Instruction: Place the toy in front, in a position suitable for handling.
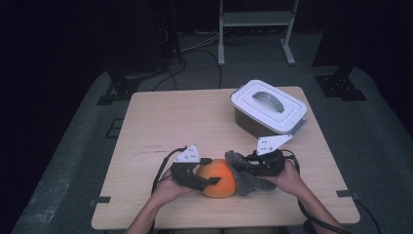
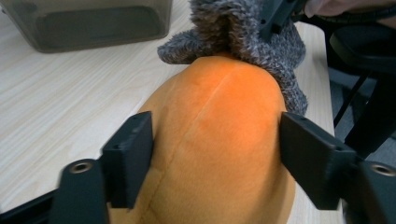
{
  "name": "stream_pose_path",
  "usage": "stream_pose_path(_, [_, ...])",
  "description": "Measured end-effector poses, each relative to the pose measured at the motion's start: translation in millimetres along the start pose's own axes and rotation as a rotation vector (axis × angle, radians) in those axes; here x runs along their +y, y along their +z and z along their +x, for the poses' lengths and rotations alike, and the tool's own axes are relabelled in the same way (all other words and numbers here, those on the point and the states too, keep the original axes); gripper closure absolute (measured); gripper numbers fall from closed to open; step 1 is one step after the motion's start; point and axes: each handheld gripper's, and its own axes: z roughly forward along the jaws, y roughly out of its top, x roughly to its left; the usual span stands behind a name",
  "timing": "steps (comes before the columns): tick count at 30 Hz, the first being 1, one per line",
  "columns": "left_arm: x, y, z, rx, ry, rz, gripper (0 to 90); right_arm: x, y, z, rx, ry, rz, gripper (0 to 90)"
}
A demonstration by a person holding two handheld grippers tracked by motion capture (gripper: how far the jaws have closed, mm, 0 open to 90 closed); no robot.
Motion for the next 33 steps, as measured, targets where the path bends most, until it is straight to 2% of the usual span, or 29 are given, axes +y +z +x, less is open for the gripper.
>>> stream_pose_path(2, [-0.5,0.6,2.0,-0.007,-0.009,0.005,21.3,-3.7,-1.8,-1.3,-0.004,0.004,0.001,75.1])
stream_pose_path(5, [-2.9,1.8,3.8,-0.023,-0.020,-0.002,21.9,-10.2,-4.2,-4.1,-0.009,0.020,0.002,75.1])
stream_pose_path(6, [-3.2,1.6,3.2,-0.018,-0.012,0.000,26.4,-12.2,-4.9,-5.3,-0.007,0.027,0.004,75.1])
stream_pose_path(7, [-2.9,1.7,2.5,-0.012,-0.004,0.002,37.2,-13.3,-5.9,-6.2,-0.007,0.037,0.011,75.1])
stream_pose_path(8, [-2.1,2.8,0.7,-0.004,-0.007,0.003,37.2,-13.3,-5.9,-6.2,-0.007,0.037,0.011,75.1])
stream_pose_path(11, [2.2,3.9,-3.8,0.019,0.001,0.009,43.5,-1.1,-10.6,-2.2,-0.029,0.008,0.020,75.1])
stream_pose_path(12, [3.3,4.1,-5.2,0.024,-0.001,0.007,43.7,3.6,-11.8,-0.5,-0.030,-0.002,0.017,75.1])
stream_pose_path(13, [4.1,4.8,-6.8,0.030,-0.001,-0.002,43.7,18.3,-11.4,5.9,-0.022,-0.042,0.012,75.1])
stream_pose_path(15, [4.5,4.3,-7.5,0.035,0.005,0.003,43.6,22.3,-9.9,8.4,-0.018,-0.055,0.017,75.1])
stream_pose_path(16, [3.7,3.8,-6.7,0.032,0.000,0.000,41.7,26.3,-1.5,12.8,-0.016,-0.096,0.053,75.1])
stream_pose_path(18, [2.2,2.9,-5.3,0.018,0.000,0.002,40.0,25.0,0.9,12.5,-0.015,-0.097,0.061,75.1])
stream_pose_path(19, [1.5,2.3,-4.7,0.004,0.002,0.002,33.6,18.3,3.4,9.2,0.002,-0.068,0.061,75.1])
stream_pose_path(21, [1.0,1.4,-3.3,-0.030,0.005,-0.010,30.6,14.1,3.2,7.4,0.008,-0.058,0.059,75.2])
stream_pose_path(26, [0.8,1.0,-0.7,-0.037,0.009,-0.018,20.7,-2.5,-4.9,4.2,0.007,-0.028,0.064,75.3])
stream_pose_path(29, [-3.6,3.9,4.4,-0.048,-0.011,-0.005,19.0,-9.1,-9.9,2.0,0.012,-0.015,0.060,75.3])
stream_pose_path(31, [-7.3,6.5,9.5,-0.101,-0.043,-0.007,18.3,-16.9,-13.6,0.1,0.029,0.003,0.044,75.3])
stream_pose_path(33, [-10.5,7.6,12.4,-0.121,-0.061,-0.021,18.3,-18.5,-14.1,-0.4,0.031,0.008,0.039,75.3])
